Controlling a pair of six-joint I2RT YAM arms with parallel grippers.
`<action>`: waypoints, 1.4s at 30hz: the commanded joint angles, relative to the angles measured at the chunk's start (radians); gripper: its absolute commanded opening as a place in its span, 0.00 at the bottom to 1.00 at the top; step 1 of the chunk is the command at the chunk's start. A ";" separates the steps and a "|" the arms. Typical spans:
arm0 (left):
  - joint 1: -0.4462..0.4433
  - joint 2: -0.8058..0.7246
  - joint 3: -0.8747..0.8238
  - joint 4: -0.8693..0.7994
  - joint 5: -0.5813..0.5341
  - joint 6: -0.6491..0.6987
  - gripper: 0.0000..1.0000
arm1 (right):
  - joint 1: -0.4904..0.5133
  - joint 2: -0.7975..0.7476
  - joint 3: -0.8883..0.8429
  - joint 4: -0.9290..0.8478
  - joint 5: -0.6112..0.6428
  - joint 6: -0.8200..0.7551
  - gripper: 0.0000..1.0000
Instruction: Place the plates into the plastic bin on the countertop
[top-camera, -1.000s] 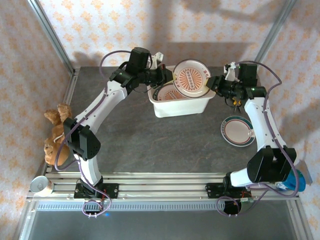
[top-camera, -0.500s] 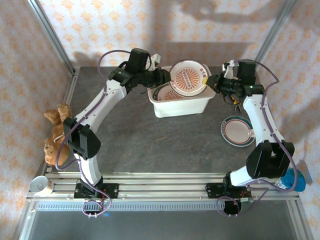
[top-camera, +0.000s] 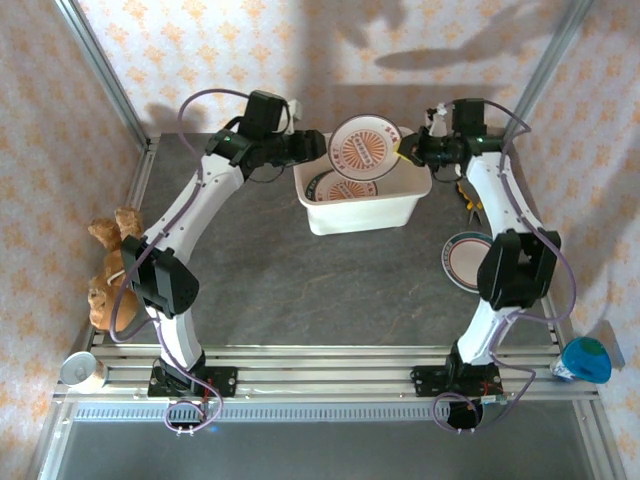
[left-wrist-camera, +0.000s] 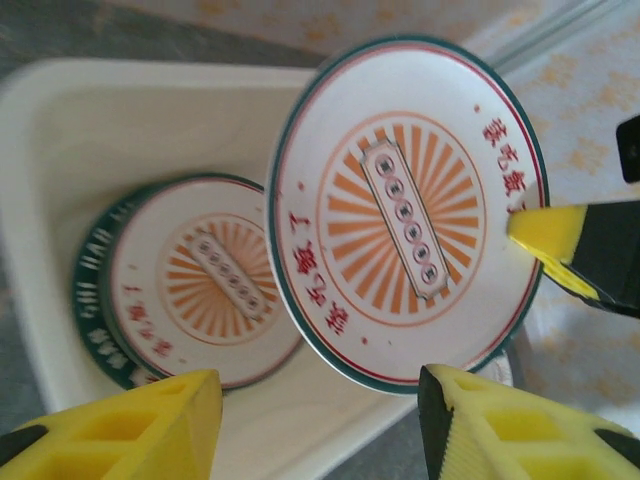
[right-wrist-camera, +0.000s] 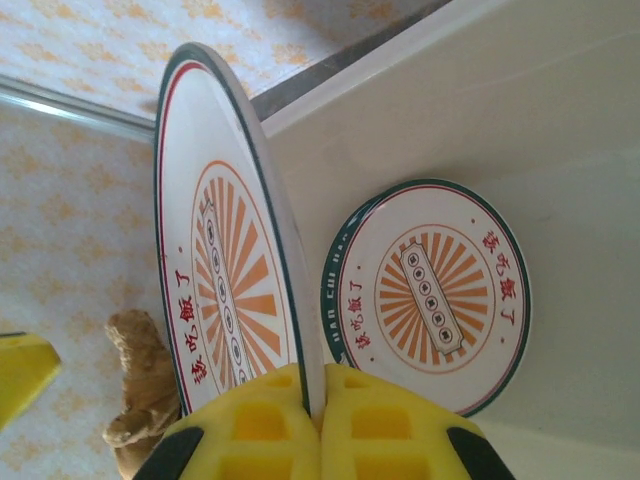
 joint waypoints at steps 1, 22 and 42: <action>0.067 -0.051 -0.009 -0.037 -0.053 0.045 0.55 | 0.030 0.076 0.115 -0.129 0.016 -0.108 0.00; 0.173 -0.009 -0.054 -0.112 -0.058 0.135 0.55 | 0.104 0.371 0.329 -0.333 0.086 -0.220 0.00; 0.172 0.041 -0.057 -0.114 -0.018 0.128 0.55 | 0.114 0.469 0.366 -0.405 0.154 -0.238 0.08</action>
